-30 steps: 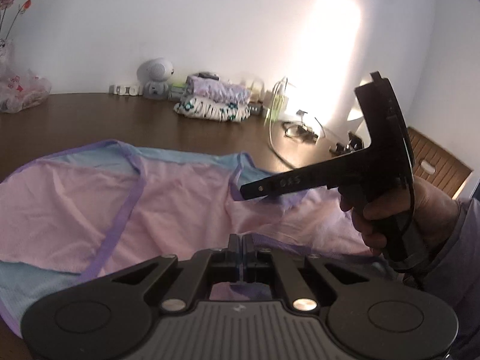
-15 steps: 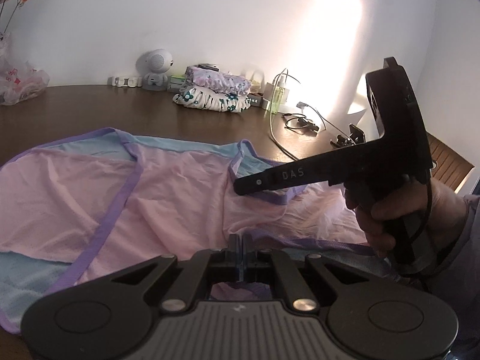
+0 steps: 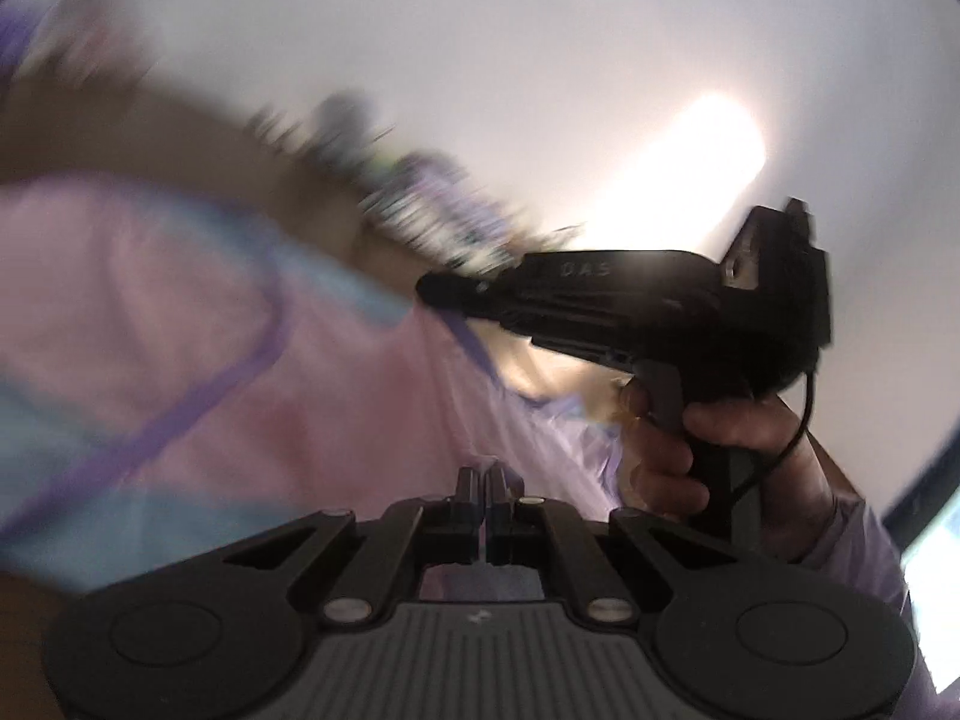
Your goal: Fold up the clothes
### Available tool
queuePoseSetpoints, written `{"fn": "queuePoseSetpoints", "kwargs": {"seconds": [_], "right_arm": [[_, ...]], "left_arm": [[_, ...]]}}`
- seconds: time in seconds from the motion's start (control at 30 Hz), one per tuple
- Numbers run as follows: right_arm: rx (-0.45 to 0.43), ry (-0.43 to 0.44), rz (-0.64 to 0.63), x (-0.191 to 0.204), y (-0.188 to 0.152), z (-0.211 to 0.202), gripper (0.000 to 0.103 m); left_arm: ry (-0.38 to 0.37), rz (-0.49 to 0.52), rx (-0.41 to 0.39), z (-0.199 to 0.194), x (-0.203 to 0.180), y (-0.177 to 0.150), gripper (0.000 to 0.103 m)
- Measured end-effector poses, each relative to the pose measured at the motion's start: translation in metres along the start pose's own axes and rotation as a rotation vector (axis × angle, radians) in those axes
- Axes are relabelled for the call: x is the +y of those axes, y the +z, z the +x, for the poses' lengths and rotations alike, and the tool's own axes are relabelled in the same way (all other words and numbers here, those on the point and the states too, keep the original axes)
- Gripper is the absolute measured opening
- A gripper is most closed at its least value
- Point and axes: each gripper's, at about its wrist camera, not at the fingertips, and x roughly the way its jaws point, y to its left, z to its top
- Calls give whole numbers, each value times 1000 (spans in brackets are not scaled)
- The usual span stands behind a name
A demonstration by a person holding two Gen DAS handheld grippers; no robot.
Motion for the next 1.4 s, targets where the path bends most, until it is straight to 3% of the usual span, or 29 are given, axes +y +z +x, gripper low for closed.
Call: {"fn": "queuePoseSetpoints", "kwargs": {"seconds": [0.07, 0.1, 0.17, 0.23, 0.27, 0.3, 0.37, 0.5, 0.6, 0.7, 0.77, 0.87, 0.93, 0.97, 1.0, 1.2, 1.3, 1.4], "right_arm": [[34, -40, -12, 5, -5, 21, 4], [34, -71, -21, 8, -9, 21, 5], [-20, -103, -13, 7, -11, 1, 9], [-100, -131, 2, 5, -13, -31, 28], [-146, -175, -11, 4, -19, -52, 39], [-188, -218, -25, 3, -24, -72, 40], [-177, -278, -58, 1, -41, -99, 40], [-90, -266, -108, 21, -85, -104, 40], [-23, -226, -171, 43, -119, -95, 40], [-29, -100, -264, 63, -140, -90, 40], [-32, -65, -298, 69, -144, -83, 40], [-12, -82, -286, 72, -140, -63, 38], [1, -103, -263, 69, -140, -56, 24], [1, -114, -274, 70, -142, -59, 13], [1, -124, -283, 71, -144, -61, 13], [-53, -133, -273, 76, -147, -95, 12], [-22, -154, -284, 77, -149, -95, 13], [-43, -159, -281, 78, -150, -98, 14]], "left_arm": [[17, -95, 4, -2, 17, -2, 3], [19, -134, 7, -3, 24, -2, 11], [-8, -152, 2, -10, 31, 2, 19], [-27, -127, -29, -18, 30, 7, 34], [-33, -100, -50, -22, 28, 10, 47], [-37, -73, -60, -24, 27, 13, 49], [-53, -33, -37, -22, 28, 18, 49], [-39, 44, -9, -24, 37, 26, 49], [72, 138, -21, -42, 50, 33, 49], [176, 297, 22, -58, 55, 34, 49], [200, 379, 43, -65, 56, 30, 49], [227, 452, 56, -69, 57, 23, 45], [236, 469, 63, -70, 60, 22, 30], [239, 485, 65, -69, 61, 21, 13], [238, 503, 67, -69, 62, 21, 4], [209, 589, 85, -73, 66, 20, 2], [204, 599, 88, -74, 69, 21, 2], [187, 601, 88, -78, 70, 22, 9]]}}
